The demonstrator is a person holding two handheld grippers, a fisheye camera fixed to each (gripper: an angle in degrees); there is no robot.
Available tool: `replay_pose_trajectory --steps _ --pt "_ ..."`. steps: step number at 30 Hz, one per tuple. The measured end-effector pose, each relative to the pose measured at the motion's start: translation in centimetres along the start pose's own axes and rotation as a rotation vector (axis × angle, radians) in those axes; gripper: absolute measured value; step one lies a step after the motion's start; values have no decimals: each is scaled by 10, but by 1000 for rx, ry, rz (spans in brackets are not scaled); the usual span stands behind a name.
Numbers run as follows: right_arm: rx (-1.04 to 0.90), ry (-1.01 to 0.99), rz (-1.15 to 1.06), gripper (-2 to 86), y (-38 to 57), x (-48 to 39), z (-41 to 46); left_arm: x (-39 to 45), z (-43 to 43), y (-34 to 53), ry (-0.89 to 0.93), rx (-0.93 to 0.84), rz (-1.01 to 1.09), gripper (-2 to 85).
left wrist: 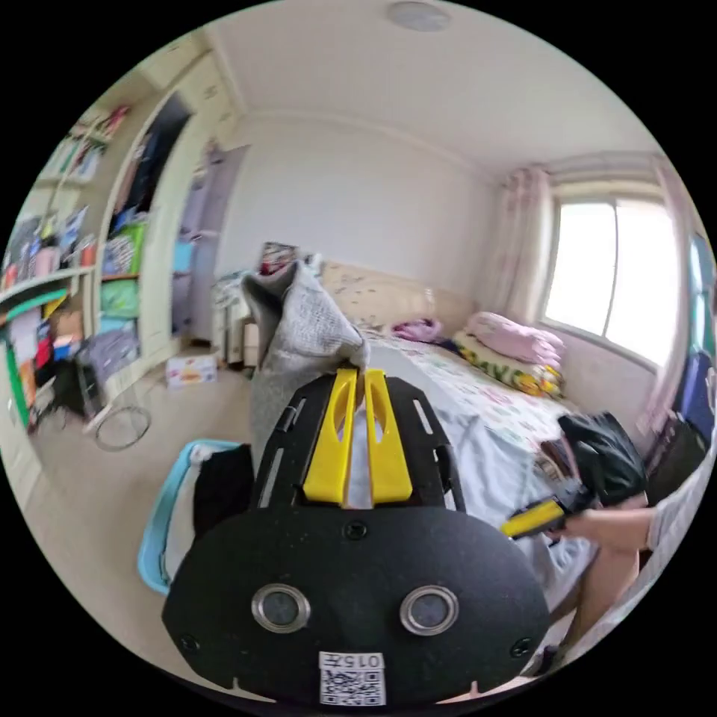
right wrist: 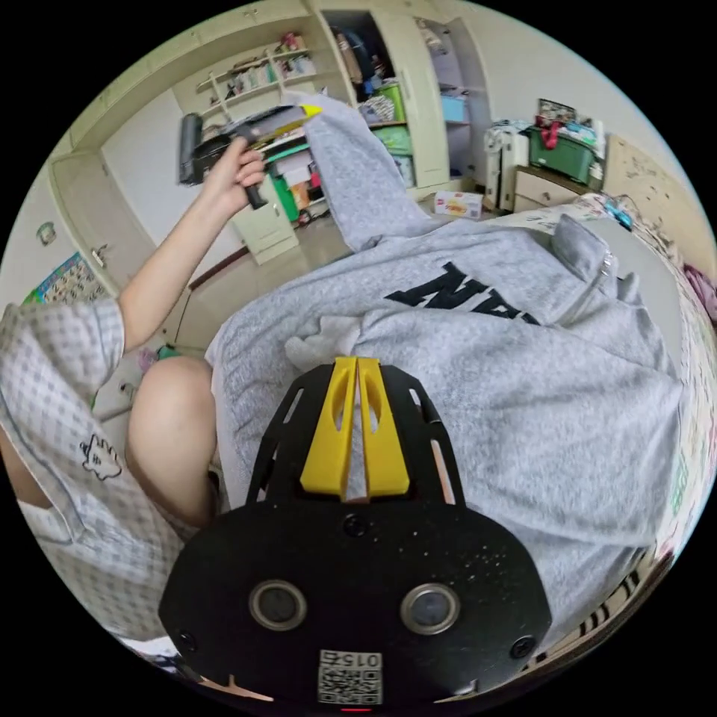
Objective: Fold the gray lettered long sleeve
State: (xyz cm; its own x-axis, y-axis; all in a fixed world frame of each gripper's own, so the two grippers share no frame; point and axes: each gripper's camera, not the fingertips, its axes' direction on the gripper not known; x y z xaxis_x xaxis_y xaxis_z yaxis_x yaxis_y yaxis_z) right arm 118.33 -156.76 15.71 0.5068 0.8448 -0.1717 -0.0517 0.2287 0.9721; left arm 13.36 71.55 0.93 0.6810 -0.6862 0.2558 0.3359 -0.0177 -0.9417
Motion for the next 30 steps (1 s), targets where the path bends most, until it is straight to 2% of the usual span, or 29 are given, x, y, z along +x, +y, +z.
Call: replay_pose_trajectory --steps 2,3,5,6,8,11,13,16,22,26,30 --pt "74 14 80 -9 0 20 -39 118 -9 35 207 -26 170 3" --pt "140 33 147 -8 6 38 -71 144 -7 48 267 -50 197 5" --pt "255 80 285 -6 25 74 -119 237 13 118 457 -203 309 13" --pt "327 103 394 -4 43 100 -149 257 22 138 485 -258 346 16" --pt "405 114 555 0 71 136 -184 316 66 217 503 -577 443 29" --pt "436 88 665 12 96 165 -219 352 91 282 526 -868 592 52" --pt "369 118 651 27 90 163 -225 356 86 293 495 -883 611 56" --pt "167 162 577 63 59 152 -212 351 77 302 554 -832 557 70" --pt "-44 -48 454 99 25 137 -148 352 102 377 753 -821 450 106" --pt "-97 -46 407 81 1 125 -136 368 95 437 611 -867 673 95" --pt "-101 -10 372 48 -12 117 -138 352 96 465 610 -855 672 77"
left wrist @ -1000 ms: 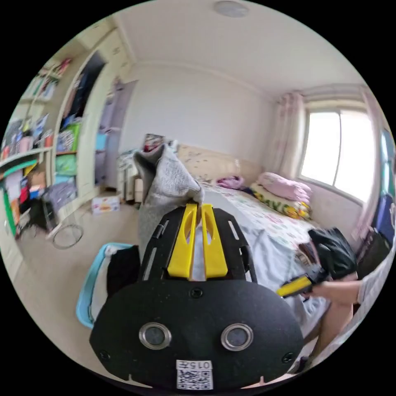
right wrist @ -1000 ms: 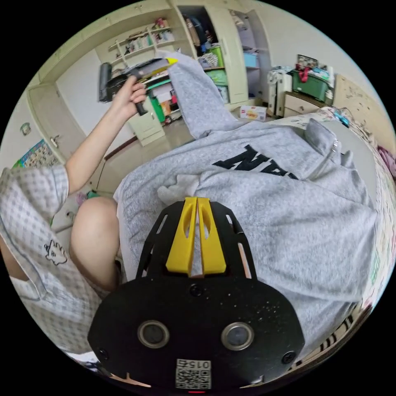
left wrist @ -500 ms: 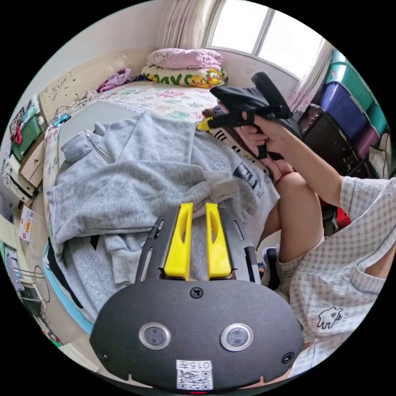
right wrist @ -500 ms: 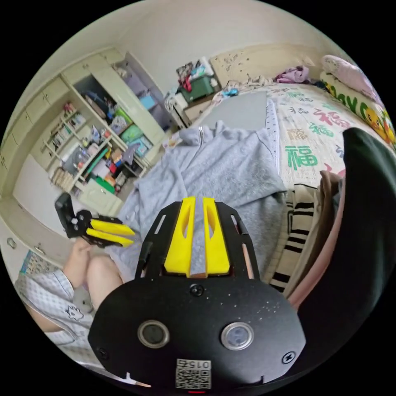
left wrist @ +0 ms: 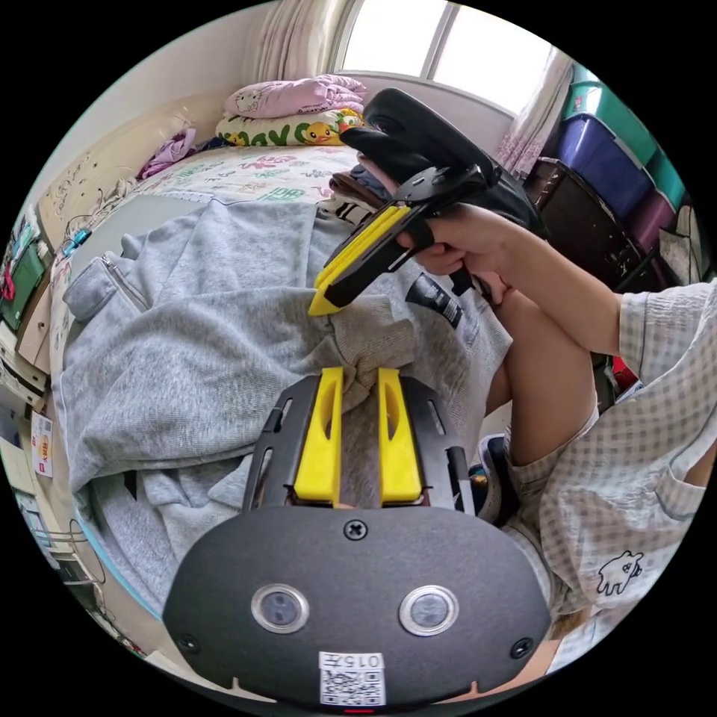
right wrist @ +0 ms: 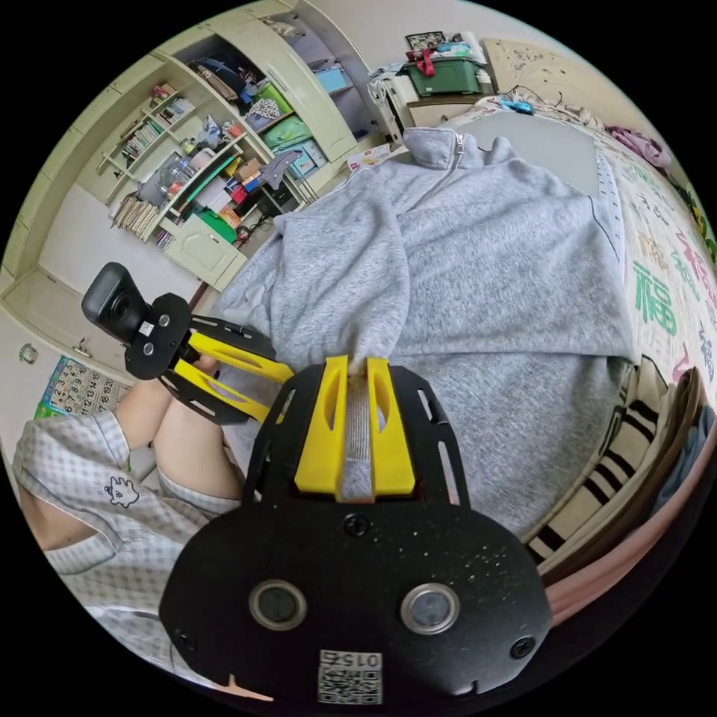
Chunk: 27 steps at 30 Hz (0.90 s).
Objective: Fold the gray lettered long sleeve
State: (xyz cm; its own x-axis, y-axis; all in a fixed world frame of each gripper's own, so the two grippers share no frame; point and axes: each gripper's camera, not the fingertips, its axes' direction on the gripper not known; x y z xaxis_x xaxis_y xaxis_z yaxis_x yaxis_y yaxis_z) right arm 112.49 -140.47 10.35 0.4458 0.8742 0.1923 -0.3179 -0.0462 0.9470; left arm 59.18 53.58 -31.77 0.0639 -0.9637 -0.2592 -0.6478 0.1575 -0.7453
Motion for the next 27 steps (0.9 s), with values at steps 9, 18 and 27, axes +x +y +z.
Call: replay_pose_trajectory --steps 9,18,27 --pt "306 -17 9 40 36 -25 -109 22 -15 61 -86 328 103 64" --pt "124 145 86 43 47 -6 -100 -6 39 93 59 292 66 33" --pt "94 201 96 22 59 -11 -110 -69 53 137 54 262 -45 75"
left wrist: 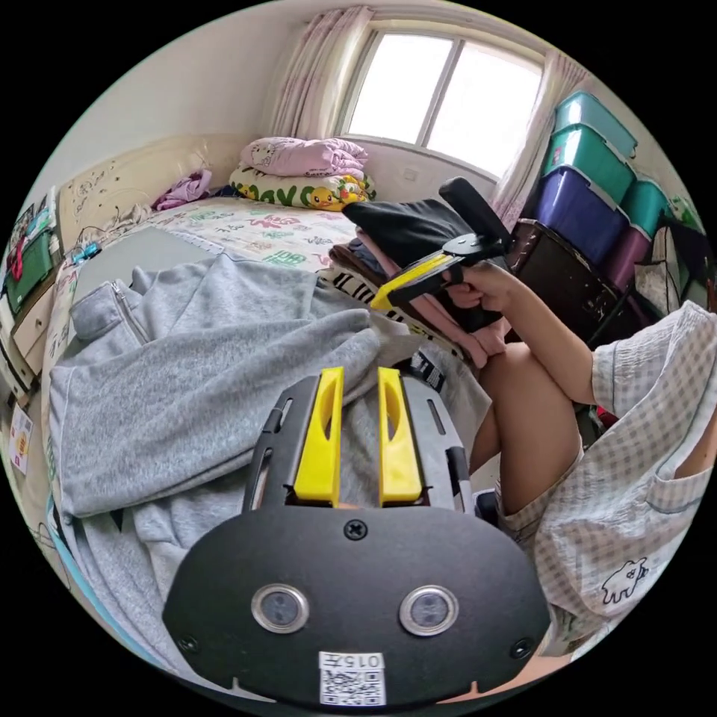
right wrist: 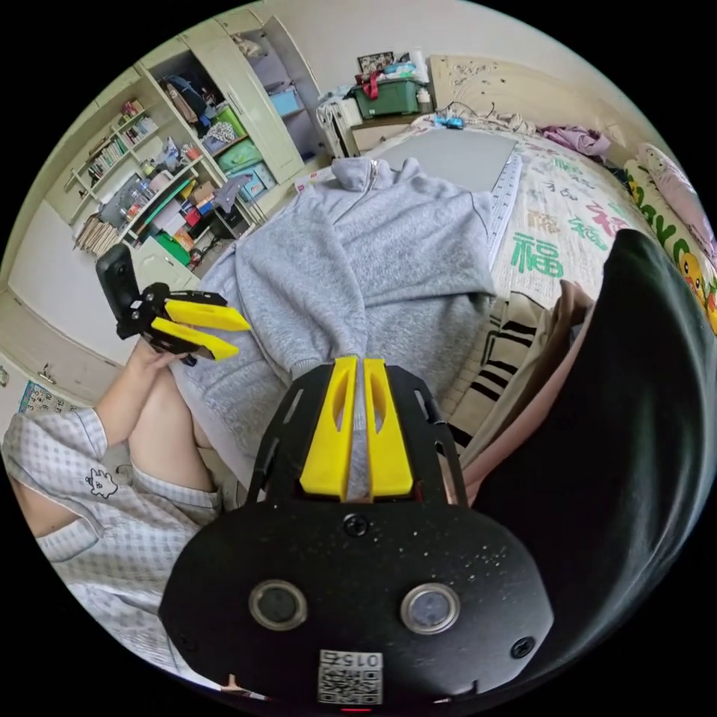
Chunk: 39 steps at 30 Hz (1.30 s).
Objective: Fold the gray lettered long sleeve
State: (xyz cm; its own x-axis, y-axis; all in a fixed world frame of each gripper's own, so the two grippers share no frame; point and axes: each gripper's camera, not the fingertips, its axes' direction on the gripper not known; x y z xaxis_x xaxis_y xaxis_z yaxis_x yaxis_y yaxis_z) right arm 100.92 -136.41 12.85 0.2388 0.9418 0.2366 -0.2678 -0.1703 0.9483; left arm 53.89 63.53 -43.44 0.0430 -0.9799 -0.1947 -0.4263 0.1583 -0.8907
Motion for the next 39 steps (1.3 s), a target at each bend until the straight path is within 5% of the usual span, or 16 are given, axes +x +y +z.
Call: replay_pose_trajectory --steps 7,14,23,28,31,39 --pt "-15 -61 -6 87 -8 -3 8 37 47 4 -104 -5 217 79" --pt "-25 -158 77 66 -14 18 21 -4 90 0 -73 -183 117 72" --pt "77 -261 157 42 -4 42 7 -32 78 13 -48 -199 147 22" --pt "-93 -202 10 60 -10 5 42 -59 50 16 101 -105 106 26" --pt "-132 -185 -27 56 -11 -11 55 -64 38 16 31 -28 112 52" --pt "-140 -104 -40 2 -6 -35 70 -62 78 4 -160 -231 231 63"
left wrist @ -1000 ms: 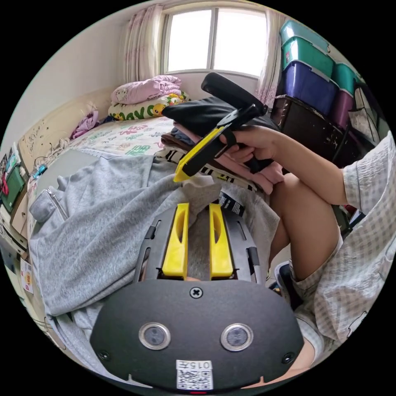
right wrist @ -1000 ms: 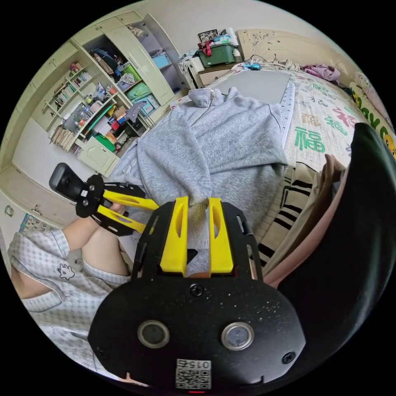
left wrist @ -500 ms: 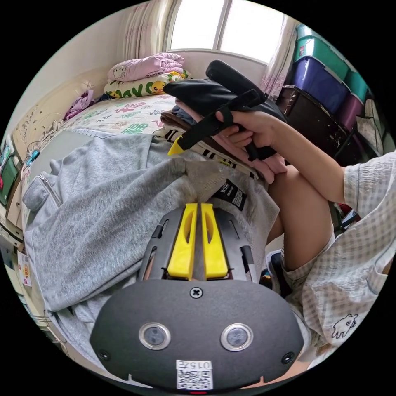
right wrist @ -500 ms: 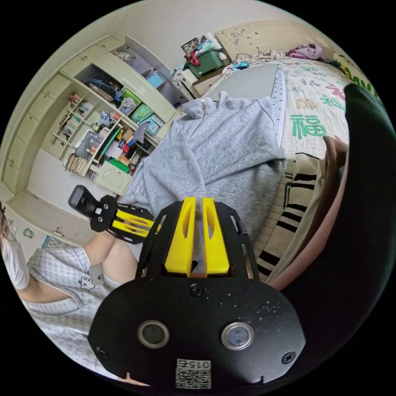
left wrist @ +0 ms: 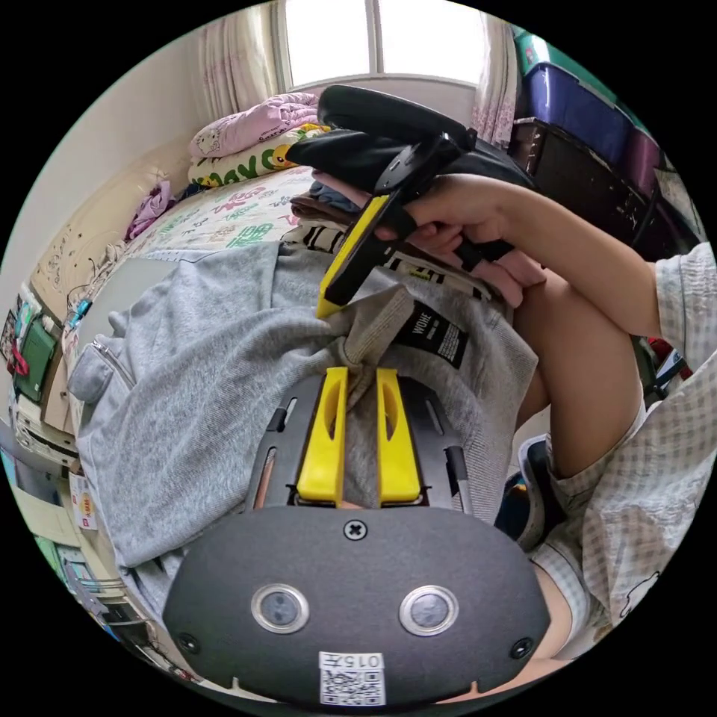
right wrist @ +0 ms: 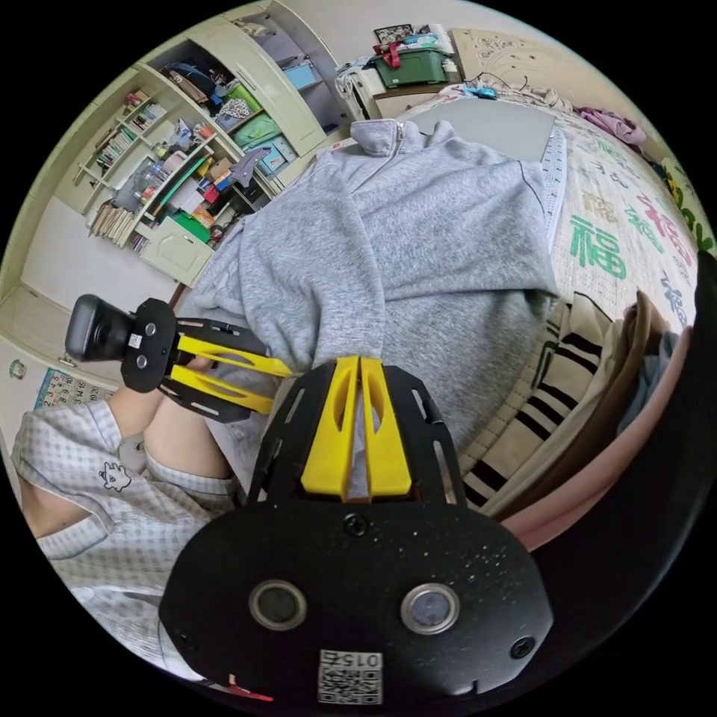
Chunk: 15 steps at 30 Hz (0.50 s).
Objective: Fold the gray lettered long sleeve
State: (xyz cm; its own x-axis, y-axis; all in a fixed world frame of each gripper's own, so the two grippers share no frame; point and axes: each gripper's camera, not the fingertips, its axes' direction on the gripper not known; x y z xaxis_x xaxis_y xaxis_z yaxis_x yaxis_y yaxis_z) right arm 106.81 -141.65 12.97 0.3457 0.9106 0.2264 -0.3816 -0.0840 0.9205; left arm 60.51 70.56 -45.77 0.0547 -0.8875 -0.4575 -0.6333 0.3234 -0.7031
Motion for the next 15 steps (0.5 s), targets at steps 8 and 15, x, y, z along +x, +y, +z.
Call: replay_pose_trajectory --steps 8,15 --pt "48 182 -6 -5 10 -31 -2 -13 -31 -15 -2 14 61 23" --pt "-40 319 -71 -5 4 -65 30 -33 -35 -36 16 -45 97 25"
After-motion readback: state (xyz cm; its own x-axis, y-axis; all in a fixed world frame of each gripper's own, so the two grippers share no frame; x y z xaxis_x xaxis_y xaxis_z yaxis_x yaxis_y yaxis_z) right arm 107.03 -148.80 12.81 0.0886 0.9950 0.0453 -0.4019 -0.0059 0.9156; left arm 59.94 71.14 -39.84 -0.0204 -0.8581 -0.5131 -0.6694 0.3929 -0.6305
